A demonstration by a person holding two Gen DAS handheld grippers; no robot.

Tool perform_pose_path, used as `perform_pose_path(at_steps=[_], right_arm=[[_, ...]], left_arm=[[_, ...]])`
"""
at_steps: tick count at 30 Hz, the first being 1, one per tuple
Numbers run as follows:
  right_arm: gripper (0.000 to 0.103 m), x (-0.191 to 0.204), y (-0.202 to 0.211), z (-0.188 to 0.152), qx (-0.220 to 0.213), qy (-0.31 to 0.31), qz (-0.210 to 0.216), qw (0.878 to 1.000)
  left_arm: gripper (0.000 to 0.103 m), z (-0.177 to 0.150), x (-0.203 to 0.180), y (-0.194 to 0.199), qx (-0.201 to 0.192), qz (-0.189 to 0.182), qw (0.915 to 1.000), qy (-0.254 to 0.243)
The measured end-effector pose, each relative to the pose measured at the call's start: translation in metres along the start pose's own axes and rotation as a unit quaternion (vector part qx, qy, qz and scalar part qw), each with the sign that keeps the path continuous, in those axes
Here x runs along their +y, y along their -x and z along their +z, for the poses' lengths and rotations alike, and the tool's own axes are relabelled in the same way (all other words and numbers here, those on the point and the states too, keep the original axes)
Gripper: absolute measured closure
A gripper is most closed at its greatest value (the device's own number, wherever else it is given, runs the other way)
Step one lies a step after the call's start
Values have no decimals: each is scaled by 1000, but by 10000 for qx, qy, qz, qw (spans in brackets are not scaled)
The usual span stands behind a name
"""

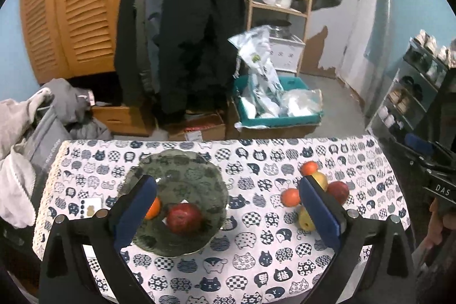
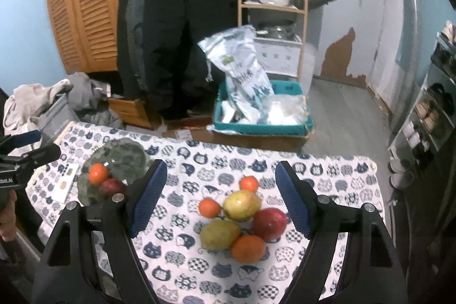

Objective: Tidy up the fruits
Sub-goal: 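Move both tools back over the fruit pile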

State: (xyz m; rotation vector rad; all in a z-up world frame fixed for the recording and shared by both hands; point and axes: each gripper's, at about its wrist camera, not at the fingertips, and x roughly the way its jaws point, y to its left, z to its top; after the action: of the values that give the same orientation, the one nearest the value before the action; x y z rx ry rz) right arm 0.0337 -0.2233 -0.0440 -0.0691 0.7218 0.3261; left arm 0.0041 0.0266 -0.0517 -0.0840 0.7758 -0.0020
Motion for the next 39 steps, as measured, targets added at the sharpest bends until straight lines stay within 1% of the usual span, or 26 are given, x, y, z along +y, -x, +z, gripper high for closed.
perform_pose_path(at_steps=[10, 16, 19, 21, 24, 28, 31, 36, 39], right_arm=[[24, -41, -15, -29, 434, -333, -214, 9983], [24, -52, -33, -46, 754, -375, -348, 9958], [24, -57, -43, -54, 933, -466, -286, 9941], [24, -60, -52, -61, 1100, -539, -217, 9922], [24, -61, -67, -72, 1337, -548, -225, 9892], [24, -62, -88, -89, 1686, -592, -140, 9838], [24, -63, -104, -103, 1947, -577, -161, 9790], [24, -64, -125, -120, 2262, -632, -73, 9720], [24, -62, -135, -129, 2420, -605, -70, 9684]], left_arm=[[2, -10, -43, -40, 389, -125, 9983, -425], [2, -21, -59, -65, 696, -224, 9958, -545], [2, -27, -66, -76, 836, -268, 9942, -616], [2, -33, -71, -84, 917, -307, 9931, -659], [2, -42, -77, -101, 1079, -314, 9908, -755], [2, -54, -81, -122, 1284, -282, 9876, -857], [2, -63, -84, -135, 1430, -291, 9850, -925], [2, -73, -92, -154, 1582, -273, 9810, -1086], [2, -78, -93, -163, 1692, -322, 9791, -1082]])
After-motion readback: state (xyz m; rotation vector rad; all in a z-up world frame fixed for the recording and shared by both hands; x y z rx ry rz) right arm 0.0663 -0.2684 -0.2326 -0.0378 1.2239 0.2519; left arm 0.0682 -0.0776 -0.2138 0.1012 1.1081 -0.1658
